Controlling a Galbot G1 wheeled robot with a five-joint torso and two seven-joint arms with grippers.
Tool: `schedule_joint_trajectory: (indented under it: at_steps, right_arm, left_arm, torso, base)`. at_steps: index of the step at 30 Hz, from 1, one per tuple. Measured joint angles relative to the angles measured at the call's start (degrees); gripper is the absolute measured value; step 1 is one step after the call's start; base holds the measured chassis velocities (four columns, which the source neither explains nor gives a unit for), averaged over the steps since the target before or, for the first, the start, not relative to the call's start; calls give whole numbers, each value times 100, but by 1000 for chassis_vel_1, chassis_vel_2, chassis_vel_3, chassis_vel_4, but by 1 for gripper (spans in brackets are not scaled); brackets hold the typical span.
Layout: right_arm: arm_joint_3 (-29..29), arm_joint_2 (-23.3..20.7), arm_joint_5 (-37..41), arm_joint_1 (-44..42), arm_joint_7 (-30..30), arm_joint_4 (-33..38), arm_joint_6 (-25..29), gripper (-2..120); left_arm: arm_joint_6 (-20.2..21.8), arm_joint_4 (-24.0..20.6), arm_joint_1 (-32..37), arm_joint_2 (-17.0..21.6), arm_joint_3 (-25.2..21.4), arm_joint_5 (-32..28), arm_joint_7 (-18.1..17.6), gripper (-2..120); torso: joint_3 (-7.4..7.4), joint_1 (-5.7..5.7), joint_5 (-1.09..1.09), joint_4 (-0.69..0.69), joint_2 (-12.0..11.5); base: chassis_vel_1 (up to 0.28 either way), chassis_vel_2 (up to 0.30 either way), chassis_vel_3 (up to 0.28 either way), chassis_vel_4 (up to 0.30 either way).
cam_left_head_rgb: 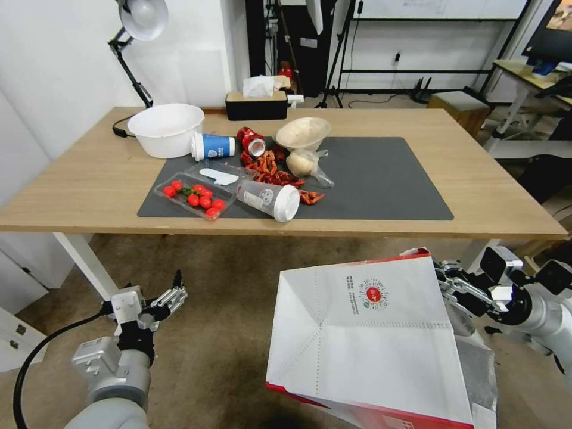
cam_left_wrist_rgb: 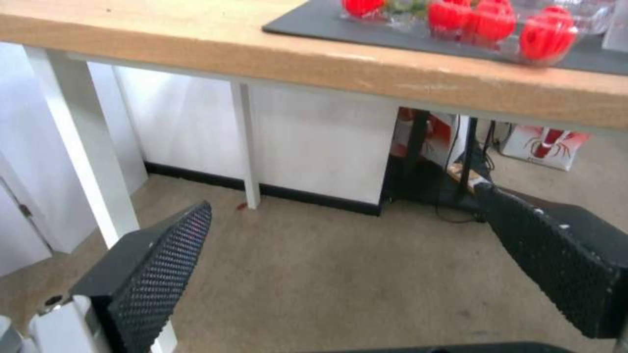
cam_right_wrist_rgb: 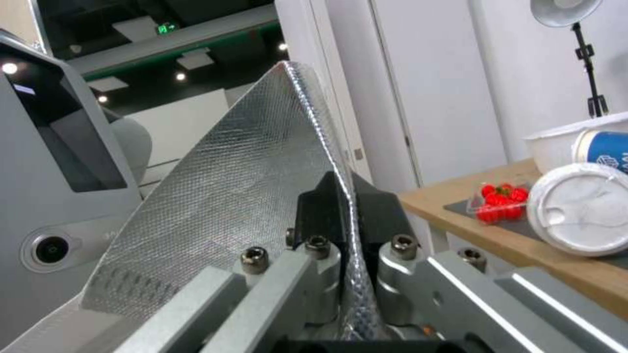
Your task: Pick up the food delivery bag from the floor and place it on the table.
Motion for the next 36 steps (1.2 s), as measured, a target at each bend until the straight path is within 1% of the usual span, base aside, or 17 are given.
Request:
schedule_joint_trajectory:
  at_steps: [1, 5, 6, 9, 10, 13, 18, 21, 26, 31, 33, 35, 36]
  right_arm:
    - [0, 0, 0, 0, 0, 0, 0, 0]
    - [4, -11, 10, -6, 9, 17, 1, 0]
    - [4, -11, 10, -6, 9, 17, 1, 0]
    - [6, -15, 14, -5, 11, 20, 2, 0]
    - [6, -15, 14, -5, 11, 20, 2, 0]
    - [6, -16, 20, -2, 12, 20, 2, 0]
    - [6, -13, 21, -2, 12, 21, 2, 0]
    - [6, 5, 20, -4, 12, 23, 2, 0]
    - [6, 17, 17, -13, 11, 25, 2, 0]
    - [13, 20, 15, -15, 9, 30, 3, 0]
    - [16, 21, 15, -14, 9, 30, 4, 0]
    - [19, 27, 14, -13, 9, 29, 4, 0]
    - [19, 27, 14, -13, 9, 29, 4, 0]
  left_arm:
    - [0, 0, 0, 0, 0, 0, 0, 100]
    - [-4, -8, 4, -7, 1, 5, 0, 100]
    - [-4, -8, 4, -7, 1, 5, 0, 100]
    - [-4, -9, 0, -2, -1, 5, 0, 100]
    - [-4, -9, 0, -2, -1, 5, 0, 100]
    - [-5, -9, -4, 2, -1, 5, 0, 100]
    - [-5, -10, -6, 4, -1, 5, 1, 100]
    - [-5, -9, -8, 6, -1, 5, 2, 100]
    - [-5, -7, -8, 10, -1, 6, 2, 100]
    - [-5, -2, -20, 14, -2, 6, 3, 100]
    - [-5, -1, -22, 14, -2, 5, 3, 100]
    - [-3, 6, -26, 22, -1, 5, 3, 100]
    - [-3, 6, -26, 22, -1, 5, 3, 100]
  torso:
    - [0, 0, 0, 0, 0]
    - [97, 75, 0, 0, 172]
    - [97, 75, 0, 0, 172]
    - [180, 136, 0, 0, 315]
    - [180, 136, 0, 0, 315]
    - [269, 200, 0, 0, 468]
    - [320, 242, 0, 0, 564]
    - [384, 293, 0, 0, 679]
    - [442, 332, 0, 0, 774]
    - [537, 408, 0, 0, 945]
    - [548, 417, 0, 0, 965]
    - [600, 454, 0, 0, 1056]
    - [600, 454, 0, 0, 1056]
  base:
    - [0, 0, 0, 0]
    - [0, 0, 0, 0]
    - [0, 0, 0, 0]
    - [0, 0, 0, 0]
    - [0, 0, 0, 0]
    - [0, 0, 0, 0]
    - [0, 0, 0, 0]
    - [0, 0, 0, 0]
    - [0, 0, 0, 0]
    - [0, 0, 0, 0]
    - [0, 0, 0, 0]
    - [0, 0, 0, 0]
    - [0, 0, 0, 0]
